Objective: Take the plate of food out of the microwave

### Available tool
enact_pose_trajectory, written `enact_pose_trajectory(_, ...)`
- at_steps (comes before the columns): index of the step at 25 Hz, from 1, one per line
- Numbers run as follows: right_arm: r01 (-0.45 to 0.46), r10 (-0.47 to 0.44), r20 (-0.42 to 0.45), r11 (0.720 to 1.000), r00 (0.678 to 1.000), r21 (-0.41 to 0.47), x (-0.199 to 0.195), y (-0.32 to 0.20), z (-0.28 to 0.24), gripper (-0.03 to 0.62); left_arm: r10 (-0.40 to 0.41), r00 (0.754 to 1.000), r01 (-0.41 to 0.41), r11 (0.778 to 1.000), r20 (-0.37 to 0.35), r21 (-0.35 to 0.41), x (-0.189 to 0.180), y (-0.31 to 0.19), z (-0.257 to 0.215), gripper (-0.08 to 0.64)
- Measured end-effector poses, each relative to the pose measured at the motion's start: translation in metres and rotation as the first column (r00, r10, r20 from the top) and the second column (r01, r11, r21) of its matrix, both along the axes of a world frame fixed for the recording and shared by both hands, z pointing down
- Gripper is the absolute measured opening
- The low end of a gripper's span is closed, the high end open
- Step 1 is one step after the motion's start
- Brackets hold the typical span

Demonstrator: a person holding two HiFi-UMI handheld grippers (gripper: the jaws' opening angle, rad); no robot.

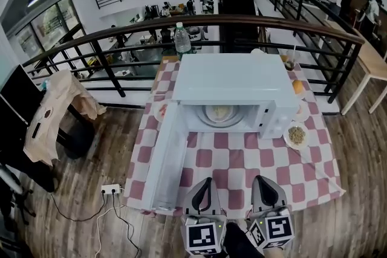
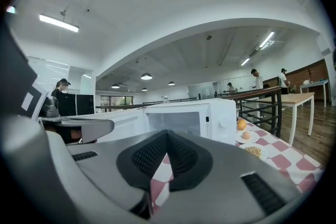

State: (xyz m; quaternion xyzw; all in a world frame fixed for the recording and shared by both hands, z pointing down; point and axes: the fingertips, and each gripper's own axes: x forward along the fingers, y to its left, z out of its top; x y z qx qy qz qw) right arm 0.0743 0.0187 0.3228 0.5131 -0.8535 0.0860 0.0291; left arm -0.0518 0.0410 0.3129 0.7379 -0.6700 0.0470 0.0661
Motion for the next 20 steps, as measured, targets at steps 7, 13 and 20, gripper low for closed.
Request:
enact_pose_trajectory(7,0.025,-0.025,-0.007,0.999,1.0,-0.023,-0.005,-0.038,0.004,0.002,-0.016,1.0,0.016,1.0,0.002,0.0,-0.003,-0.038,0.009,0.018)
enact_pose_trajectory(13,0.032,-0.031,0.01,0.999,0.999,-0.038,0.001,-0.067,0.012,0.002,-0.048,0.999,0.047,0.998,-0.021,-0.032,-0.002,-0.062,0.016,0.018)
enact_pose_trajectory(20,0.079,-0.076,0.032,0.994,0.997,-0.075,-0.01,-0.091,0.024,0.002,-0.089,0.996,0.088,0.996,-0.033,-0.015,-0.004,-0.088,0.025,0.018)
